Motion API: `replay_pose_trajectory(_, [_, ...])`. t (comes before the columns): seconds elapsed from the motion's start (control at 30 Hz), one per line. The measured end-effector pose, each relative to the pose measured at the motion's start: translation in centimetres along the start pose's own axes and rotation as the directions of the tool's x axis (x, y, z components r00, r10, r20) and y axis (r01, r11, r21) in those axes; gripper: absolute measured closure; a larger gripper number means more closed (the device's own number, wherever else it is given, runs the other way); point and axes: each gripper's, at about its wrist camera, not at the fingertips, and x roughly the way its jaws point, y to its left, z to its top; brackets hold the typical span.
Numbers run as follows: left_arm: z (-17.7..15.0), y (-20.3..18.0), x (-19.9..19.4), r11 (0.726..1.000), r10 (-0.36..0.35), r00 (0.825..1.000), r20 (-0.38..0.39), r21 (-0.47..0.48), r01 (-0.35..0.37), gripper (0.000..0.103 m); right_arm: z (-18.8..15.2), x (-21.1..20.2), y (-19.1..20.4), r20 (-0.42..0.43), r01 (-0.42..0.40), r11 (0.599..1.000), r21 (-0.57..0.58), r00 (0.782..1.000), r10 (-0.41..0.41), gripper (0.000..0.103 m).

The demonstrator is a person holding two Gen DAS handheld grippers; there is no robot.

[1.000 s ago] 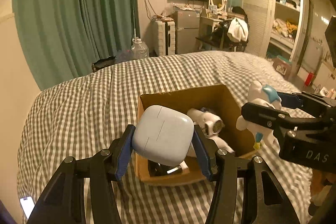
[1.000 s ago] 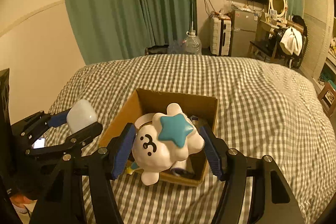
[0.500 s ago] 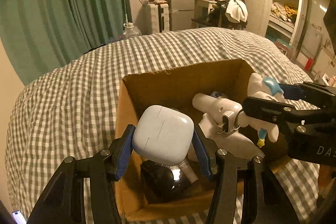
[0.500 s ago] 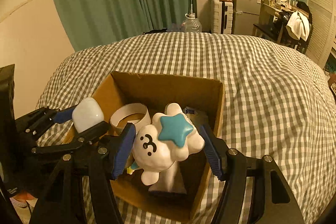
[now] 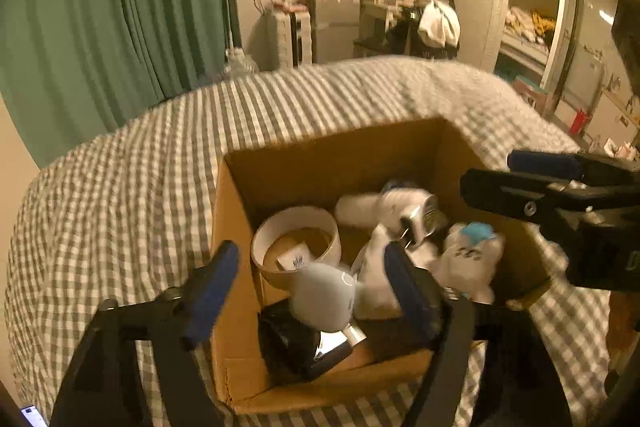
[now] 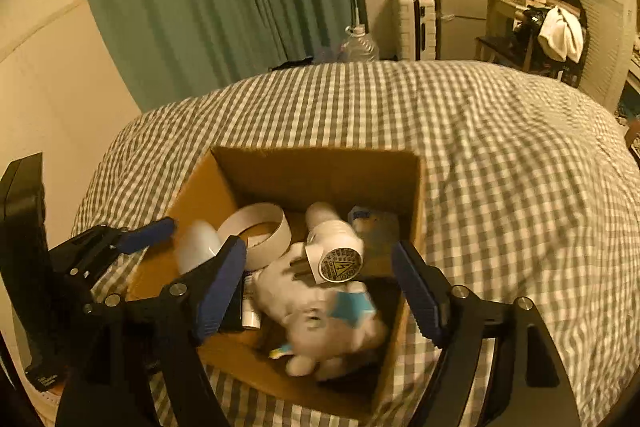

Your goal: Organize objects

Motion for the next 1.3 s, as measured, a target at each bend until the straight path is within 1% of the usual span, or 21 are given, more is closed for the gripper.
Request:
replay_pose_trajectory(0.1, [0.9,-0.3,-2.2,1.0,0.002,1.0,0.024,-0.001,-0.002,0.021,0.1,-1.8,0.4,0.019,0.014,1.0,0.001,1.0,-0.014,0.026])
replay_pose_trajectory(0.17, [1.4,-0.5,-3.9,1.0,0.025,0.999,0.046,0.006,-0.026,0.021,0.4,-3.1,0.5,0.036,0.024,1.0,-0.001,0.999,-0.024,0.024])
replay_pose_trajectory(0.23, [1.7,-0.7,-5.7,0.999,0.034,0.997,0.069,0.008,-0.035,0.021,0.4,-4.9,1.0,0.058,0.031,1.0,-0.006,0.998,-0.031,0.023])
replay_pose_trajectory(0.33, [2.3,-1.1,-9.1,0.999,0.045,0.993,0.111,0.008,-0.046,0.02,0.9,-8.1,1.9,0.102,0.047,0.999,-0.021,0.994,-0.045,0.022])
replay_pose_trajectory(0.4, [2.7,-1.2,-11.6,0.998,0.057,0.988,0.144,0.001,-0.058,0.02,1.0,-10.8,2.7,0.142,0.058,0.998,-0.03,0.988,-0.054,0.019])
replay_pose_trajectory(0.43, [2.9,-1.2,-12.8,0.998,0.059,0.985,0.162,-0.004,-0.059,0.018,1.0,-11.9,3.0,0.158,0.061,0.998,-0.031,0.986,-0.056,0.018])
replay_pose_trajectory(0.47, [3.0,-1.3,-14.4,0.998,0.065,0.98,0.188,-0.012,-0.064,0.008,1.1,-13.1,3.2,0.175,0.063,0.997,-0.032,0.983,-0.056,0.016])
replay_pose_trajectory(0.5, [3.1,-1.3,-15.5,0.997,0.072,0.975,0.209,-0.018,-0.07,0.002,1.2,-14.5,3.6,0.197,0.066,0.997,-0.035,0.979,-0.058,0.014])
replay_pose_trajectory(0.57, [3.1,-1.4,-18.1,0.996,0.085,0.961,0.264,-0.034,-0.079,0.001,1.0,-17.0,4.6,0.233,0.08,0.996,-0.046,0.97,-0.067,0.013])
replay_pose_trajectory(0.63, [3.1,-1.5,-20.8,0.997,0.08,0.95,0.303,-0.029,-0.074,0.001,0.9,-19.0,5.4,0.262,0.09,0.994,-0.059,0.962,-0.072,0.013])
replay_pose_trajectory(0.77, [2.6,-1.6,-24.7,0.995,0.103,0.926,0.362,-0.032,-0.098,0.0,0.2,-22.9,6.4,0.337,0.093,0.994,-0.063,0.939,-0.067,0.012])
replay_pose_trajectory(0.83, [2.3,-1.7,-26.2,0.994,0.108,0.92,0.378,-0.042,-0.099,0.0,-0.1,-24.6,6.9,0.358,0.092,0.994,-0.066,0.932,-0.062,0.011])
replay_pose_trajectory(0.93, [1.8,-1.6,-27.6,0.993,0.114,0.913,0.391,-0.052,-0.102,0.0,-0.9,-26.6,7.8,0.391,0.121,0.99,-0.078,0.917,-0.081,0.01])
replay_pose_trajectory(0.97, [1.6,-1.6,-28.0,0.993,0.115,0.911,0.395,-0.053,-0.102,0.0,-1.2,-27.1,8.0,0.405,0.138,0.987,-0.077,0.909,-0.096,0.008])
replay_pose_trajectory(1.1, [0.2,-1.8,-28.9,0.994,0.105,0.912,0.397,-0.061,-0.087,0.0,-2.9,-27.9,8.4,0.442,0.173,0.983,-0.066,0.888,-0.127,0.003])
replay_pose_trajectory(1.17, [-0.6,-1.7,-28.8,0.995,0.094,0.914,0.395,-0.072,-0.072,0.0,-4.0,-28.0,8.2,0.464,0.165,0.985,-0.054,0.878,-0.122,0.003])
replay_pose_trajectory(1.2, [-1.0,-1.7,-28.8,0.995,0.092,0.913,0.398,-0.075,-0.067,0.0,-4.6,-28.0,8.0,0.471,0.146,0.988,-0.048,0.875,-0.107,0.002])
replay_pose_trajectory(1.23, [-1.5,-1.6,-28.8,0.994,0.097,0.909,0.406,-0.086,-0.067,0.0,-5.0,-28.0,7.7,0.473,0.129,0.991,-0.042,0.876,-0.094,0.002])
replay_pose_trajectory(1.27, [-2.1,-1.5,-28.8,0.992,0.114,0.901,0.42,-0.105,-0.076,0.0,-5.5,-27.8,7.5,0.472,0.117,0.993,-0.036,0.877,-0.086,0.002])
replay_pose_trajectory(1.3, [-2.8,-1.5,-28.8,0.987,0.143,0.886,0.44,-0.131,-0.094,0.0,-5.9,-27.9,7.4,0.473,0.118,0.993,-0.031,0.876,-0.09,0.002])
